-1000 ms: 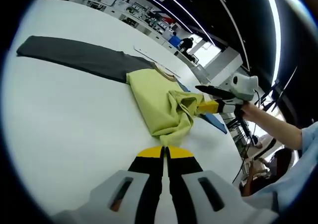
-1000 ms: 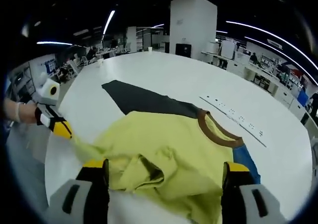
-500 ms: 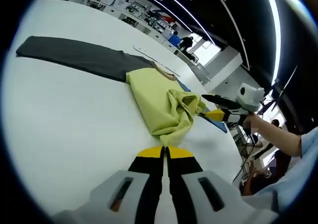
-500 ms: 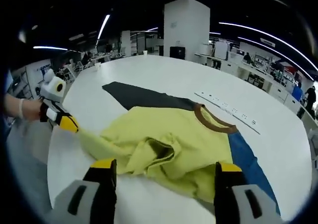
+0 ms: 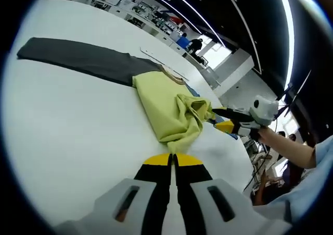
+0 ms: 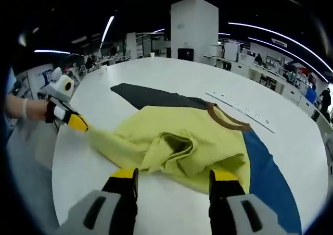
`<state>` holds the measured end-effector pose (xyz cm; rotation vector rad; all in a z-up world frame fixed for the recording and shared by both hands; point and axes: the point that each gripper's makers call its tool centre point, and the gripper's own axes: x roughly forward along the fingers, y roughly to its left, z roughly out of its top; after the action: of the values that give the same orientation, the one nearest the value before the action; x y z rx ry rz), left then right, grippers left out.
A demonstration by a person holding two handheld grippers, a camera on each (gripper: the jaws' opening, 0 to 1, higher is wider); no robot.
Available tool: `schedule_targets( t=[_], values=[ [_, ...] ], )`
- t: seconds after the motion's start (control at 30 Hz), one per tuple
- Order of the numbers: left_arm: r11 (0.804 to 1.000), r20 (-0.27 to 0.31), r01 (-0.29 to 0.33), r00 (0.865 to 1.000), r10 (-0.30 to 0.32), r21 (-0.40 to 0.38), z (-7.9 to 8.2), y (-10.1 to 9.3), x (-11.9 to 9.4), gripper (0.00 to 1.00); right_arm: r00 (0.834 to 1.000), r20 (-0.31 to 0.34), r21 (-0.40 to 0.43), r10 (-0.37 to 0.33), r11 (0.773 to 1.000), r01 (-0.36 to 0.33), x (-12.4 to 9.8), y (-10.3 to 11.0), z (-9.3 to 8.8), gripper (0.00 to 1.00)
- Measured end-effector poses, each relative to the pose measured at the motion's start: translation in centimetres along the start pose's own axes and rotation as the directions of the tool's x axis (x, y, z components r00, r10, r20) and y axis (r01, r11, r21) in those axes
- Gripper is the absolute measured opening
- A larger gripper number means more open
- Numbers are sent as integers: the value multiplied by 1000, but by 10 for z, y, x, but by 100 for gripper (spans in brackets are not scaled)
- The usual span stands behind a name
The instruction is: Fold the garment on the visible template until the final outline fits inside the template.
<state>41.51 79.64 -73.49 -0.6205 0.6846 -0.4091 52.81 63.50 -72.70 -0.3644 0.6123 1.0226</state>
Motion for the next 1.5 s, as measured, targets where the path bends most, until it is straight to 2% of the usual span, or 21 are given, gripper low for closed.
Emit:
schedule_targets(
  t=[0.1,0.17,0.3,0.43,0.67,0.8,1.1,1.5],
  values=[
    [1000,1,-1,1000,1,-1,0,0,0,0,1000,-2,-7,5,1000,-5,2,3,0,48],
    [1000,0,-1,1000,1,-2,0,0,-1,0,1000,0,-22,0,1000,0,3,3,1,40],
    [1000,3,-2,1000,2,-4,0,0,-1,0,1000,0,-24,2,1000,-2,6,4,3,34],
    [1000,9,-4,1000,4,-10,0,0,-3,0,1000,-6,-33,-2,999,2,10,5,2,21],
    [1000,13,-6,1000,6,-15,1,-1,-6,0,999,-33,-28,8,1000,-9,19,6,-3,14],
    [1000,14,-8,1000,8,-18,1,0,-7,0,999,-52,-41,-1,999,-1,24,6,-8,13],
    [1000,13,-8,1000,8,-26,0,0,-8,0,999,-36,-59,-14,998,12,25,5,0,0],
    [1000,6,-12,1000,12,-24,-1,5,-13,0,999,-44,-58,-20,998,17,-3,2,-8,0]
  ],
)
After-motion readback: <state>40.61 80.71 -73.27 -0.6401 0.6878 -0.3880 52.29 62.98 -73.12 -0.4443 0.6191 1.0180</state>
